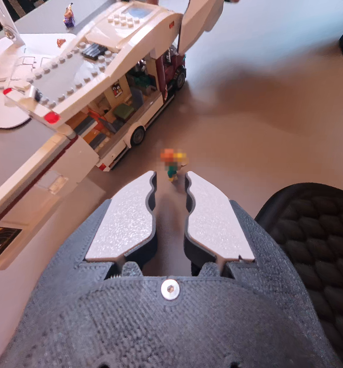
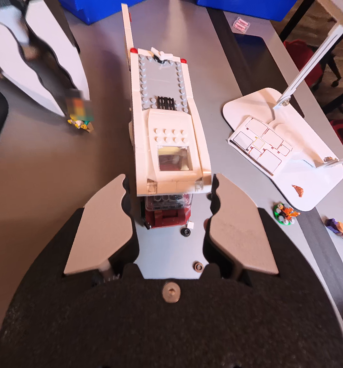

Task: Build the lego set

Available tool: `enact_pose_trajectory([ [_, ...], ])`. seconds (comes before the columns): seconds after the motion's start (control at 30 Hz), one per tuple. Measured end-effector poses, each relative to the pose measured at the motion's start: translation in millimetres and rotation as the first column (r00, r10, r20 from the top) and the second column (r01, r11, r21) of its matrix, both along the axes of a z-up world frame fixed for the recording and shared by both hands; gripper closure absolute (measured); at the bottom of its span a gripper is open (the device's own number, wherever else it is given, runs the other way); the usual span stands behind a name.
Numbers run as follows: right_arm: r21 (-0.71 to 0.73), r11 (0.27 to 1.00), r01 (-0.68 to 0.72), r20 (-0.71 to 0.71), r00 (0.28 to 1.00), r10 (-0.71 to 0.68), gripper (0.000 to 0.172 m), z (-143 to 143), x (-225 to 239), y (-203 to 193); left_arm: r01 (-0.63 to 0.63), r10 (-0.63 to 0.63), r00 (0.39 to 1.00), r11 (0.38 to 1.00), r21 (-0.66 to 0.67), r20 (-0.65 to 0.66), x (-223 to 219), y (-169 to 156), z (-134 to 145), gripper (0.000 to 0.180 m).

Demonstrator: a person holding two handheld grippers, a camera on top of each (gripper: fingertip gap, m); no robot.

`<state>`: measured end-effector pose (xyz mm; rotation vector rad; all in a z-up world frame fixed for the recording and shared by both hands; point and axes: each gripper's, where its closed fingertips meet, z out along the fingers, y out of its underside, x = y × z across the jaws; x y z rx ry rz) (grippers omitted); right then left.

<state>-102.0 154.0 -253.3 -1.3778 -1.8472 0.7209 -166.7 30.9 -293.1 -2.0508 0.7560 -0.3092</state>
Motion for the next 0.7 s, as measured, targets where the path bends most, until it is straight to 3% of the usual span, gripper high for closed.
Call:
enact_pose_trajectory([
  [0.3, -0.008, 0.999, 0.039, 0.015, 0.999, -0.039, 0.094, -14, 14, 13, -0.12, 0.114, 0.991, 0.988, 0.098, 0.071, -29, 5, 29, 0.154],
  [0.53, -0.09, 0.983, 0.16, 0.029, 0.987, -0.158, 0.119, -21, 58, 58, -0.175, 0.173, 0.985, 0.976, 0.13, 0.022, -38, 12, 26, 0.156],
  [0.7, -0.165, 0.984, 0.06, 0.048, 0.997, -0.053, 0.115, -27, 66, 33, -0.245, 0.27, 0.96, 0.938, 0.244, -0.075, -48, 28, 44, 0.153],
])
